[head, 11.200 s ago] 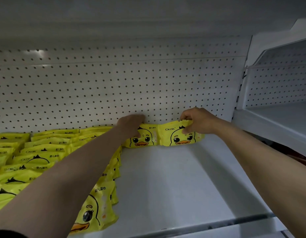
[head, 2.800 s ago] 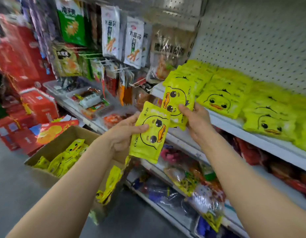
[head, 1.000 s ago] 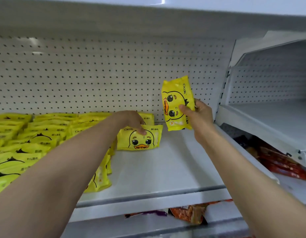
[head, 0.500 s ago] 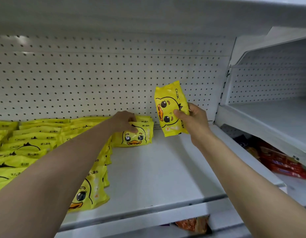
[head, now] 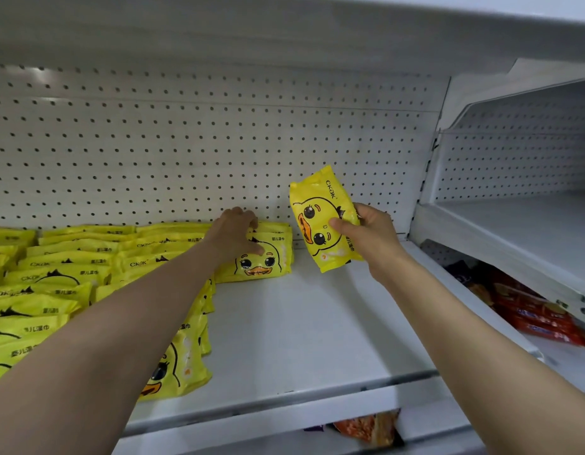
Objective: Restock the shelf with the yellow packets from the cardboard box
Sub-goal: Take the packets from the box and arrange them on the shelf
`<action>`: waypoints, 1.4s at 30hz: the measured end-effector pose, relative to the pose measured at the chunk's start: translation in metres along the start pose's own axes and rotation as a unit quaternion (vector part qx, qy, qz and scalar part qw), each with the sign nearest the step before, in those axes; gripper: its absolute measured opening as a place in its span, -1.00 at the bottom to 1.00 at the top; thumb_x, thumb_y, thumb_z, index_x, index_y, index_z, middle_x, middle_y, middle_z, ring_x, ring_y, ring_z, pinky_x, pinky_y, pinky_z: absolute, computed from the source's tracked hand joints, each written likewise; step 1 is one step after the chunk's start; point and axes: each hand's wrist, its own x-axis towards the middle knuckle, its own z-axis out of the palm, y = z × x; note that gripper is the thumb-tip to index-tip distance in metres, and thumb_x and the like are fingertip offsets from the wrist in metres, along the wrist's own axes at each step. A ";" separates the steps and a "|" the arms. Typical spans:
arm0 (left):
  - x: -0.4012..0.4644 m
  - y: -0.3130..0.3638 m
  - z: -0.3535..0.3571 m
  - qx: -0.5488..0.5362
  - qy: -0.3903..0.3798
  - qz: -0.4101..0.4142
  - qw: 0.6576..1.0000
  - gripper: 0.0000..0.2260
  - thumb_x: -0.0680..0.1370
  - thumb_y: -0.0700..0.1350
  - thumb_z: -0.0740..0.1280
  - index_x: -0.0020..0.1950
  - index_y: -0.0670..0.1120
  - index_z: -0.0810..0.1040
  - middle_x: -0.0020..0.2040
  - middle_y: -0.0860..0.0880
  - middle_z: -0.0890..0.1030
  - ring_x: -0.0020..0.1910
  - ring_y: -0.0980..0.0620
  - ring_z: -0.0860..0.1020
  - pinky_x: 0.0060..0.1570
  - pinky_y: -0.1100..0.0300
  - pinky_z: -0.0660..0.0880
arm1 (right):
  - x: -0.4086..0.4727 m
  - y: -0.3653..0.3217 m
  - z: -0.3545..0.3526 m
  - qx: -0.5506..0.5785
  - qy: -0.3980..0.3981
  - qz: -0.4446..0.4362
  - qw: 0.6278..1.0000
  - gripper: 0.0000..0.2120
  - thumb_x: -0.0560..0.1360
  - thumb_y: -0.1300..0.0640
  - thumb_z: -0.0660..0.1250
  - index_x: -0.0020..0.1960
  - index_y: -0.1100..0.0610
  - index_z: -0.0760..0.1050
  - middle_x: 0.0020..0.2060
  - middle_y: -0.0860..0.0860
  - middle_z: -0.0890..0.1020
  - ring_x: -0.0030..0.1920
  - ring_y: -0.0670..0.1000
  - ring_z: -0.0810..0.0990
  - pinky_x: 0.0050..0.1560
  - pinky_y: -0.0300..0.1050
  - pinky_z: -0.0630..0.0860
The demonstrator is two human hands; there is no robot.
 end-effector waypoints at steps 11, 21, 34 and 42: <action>-0.034 0.016 -0.059 -0.189 0.062 0.007 0.980 -0.65 0.53 0.20 0.34 0.15 -0.02 0.56 0.10 0.14 0.58 0.10 0.18 0.48 0.01 0.25 0.32 | 0.031 -0.012 0.017 -0.322 -0.266 -0.001 0.909 -0.75 0.38 0.17 0.57 0.01 0.05 0.60 -0.04 0.04 0.70 -0.02 0.07 0.68 0.04 -0.01 0.59; -0.052 0.017 -0.048 -0.001 -0.129 0.008 0.992 -0.50 0.32 0.14 0.56 0.19 0.03 0.56 0.10 0.05 0.57 0.17 0.03 0.46 0.12 0.08 0.45 | 0.050 0.026 0.081 -0.325 -0.343 -0.025 0.881 -0.78 0.36 0.11 0.58 -0.05 -0.08 0.66 -0.15 -0.03 0.70 -0.09 -0.03 0.65 0.05 -0.04 0.56; -0.044 0.003 -0.031 0.052 -0.065 -0.058 0.995 -0.54 0.36 0.10 0.54 0.21 0.12 0.52 0.06 -0.01 0.36 0.12 -0.11 0.47 0.05 0.11 0.44 | 0.048 0.032 0.087 -0.493 -0.283 -0.129 0.813 -0.13 0.20 -0.13 0.63 0.42 -0.09 0.35 0.17 -0.03 0.47 0.23 -0.01 0.45 0.21 0.02 0.48; -0.050 0.000 -0.024 0.069 -0.071 -0.088 0.991 -0.52 0.40 0.18 0.47 0.25 0.07 0.48 0.18 -0.09 0.42 0.25 -0.12 0.39 0.11 0.07 0.42 | 0.032 0.034 0.090 -0.553 -0.243 -0.146 0.783 -0.09 0.25 -0.18 0.58 0.49 -0.12 0.23 0.28 -0.04 0.38 0.37 0.02 0.30 0.19 0.04 0.47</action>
